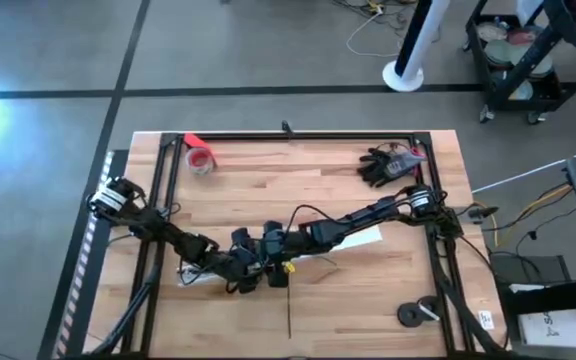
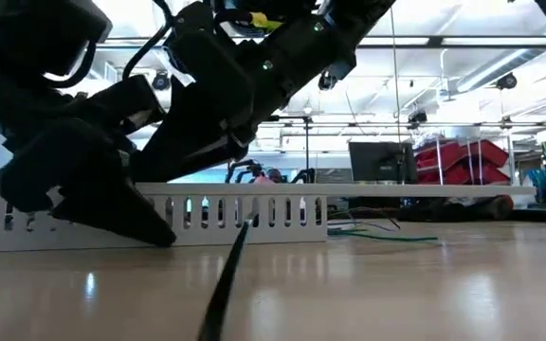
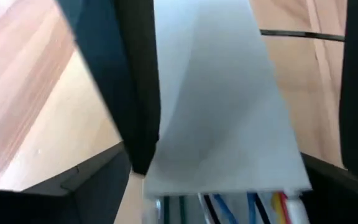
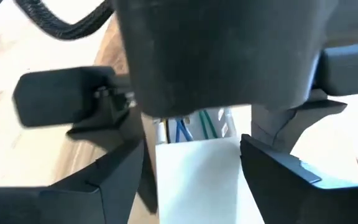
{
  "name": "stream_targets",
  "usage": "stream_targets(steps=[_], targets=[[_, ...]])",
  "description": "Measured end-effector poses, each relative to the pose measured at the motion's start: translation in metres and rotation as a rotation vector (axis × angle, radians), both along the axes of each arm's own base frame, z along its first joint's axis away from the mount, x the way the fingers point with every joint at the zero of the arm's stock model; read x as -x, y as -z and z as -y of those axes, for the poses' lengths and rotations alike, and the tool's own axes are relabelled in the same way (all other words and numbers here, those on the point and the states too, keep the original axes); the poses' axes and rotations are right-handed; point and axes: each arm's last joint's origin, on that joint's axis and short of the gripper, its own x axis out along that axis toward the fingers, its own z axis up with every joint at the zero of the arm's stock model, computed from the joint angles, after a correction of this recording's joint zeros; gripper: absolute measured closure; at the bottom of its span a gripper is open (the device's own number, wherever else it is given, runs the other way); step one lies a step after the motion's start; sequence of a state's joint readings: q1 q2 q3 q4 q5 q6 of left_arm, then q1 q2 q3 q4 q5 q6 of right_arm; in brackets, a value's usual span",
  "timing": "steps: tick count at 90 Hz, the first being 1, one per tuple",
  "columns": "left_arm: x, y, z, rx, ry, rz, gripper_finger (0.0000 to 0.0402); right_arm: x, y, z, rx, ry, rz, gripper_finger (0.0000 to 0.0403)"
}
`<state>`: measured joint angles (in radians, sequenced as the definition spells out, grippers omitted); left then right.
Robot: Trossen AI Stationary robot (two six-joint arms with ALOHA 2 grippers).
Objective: Ziptie cables
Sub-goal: Close the cable duct
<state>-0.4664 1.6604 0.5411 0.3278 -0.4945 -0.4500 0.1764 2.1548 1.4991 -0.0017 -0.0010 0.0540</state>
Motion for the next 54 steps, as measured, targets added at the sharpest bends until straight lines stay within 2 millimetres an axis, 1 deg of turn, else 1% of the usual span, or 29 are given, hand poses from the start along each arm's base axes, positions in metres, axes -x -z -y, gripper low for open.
stream_targets(steps=[11,18,33,42,54], targets=[[0.007,-0.007,-0.003,0.020,-0.016,-0.045,0.0055,0.000,0.000,0.000,0.003,-0.002,-0.001,0.0132],[0.010,-0.016,-0.004,0.057,-0.038,-0.038,0.0055,0.000,0.000,0.000,0.003,-0.002,-0.003,0.0123],[0.021,-0.033,-0.006,0.136,-0.005,-0.069,0.0055,0.000,0.000,0.000,0.003,-0.001,-0.004,0.0109],[0.029,-0.036,-0.008,0.165,-0.003,-0.135,0.0055,0.001,0.001,0.000,0.005,-0.001,-0.012,0.0102],[0.038,-0.033,-0.006,0.182,-0.014,-0.210,0.0055,0.002,0.001,0.001,0.007,-0.001,-0.021,0.0096]])
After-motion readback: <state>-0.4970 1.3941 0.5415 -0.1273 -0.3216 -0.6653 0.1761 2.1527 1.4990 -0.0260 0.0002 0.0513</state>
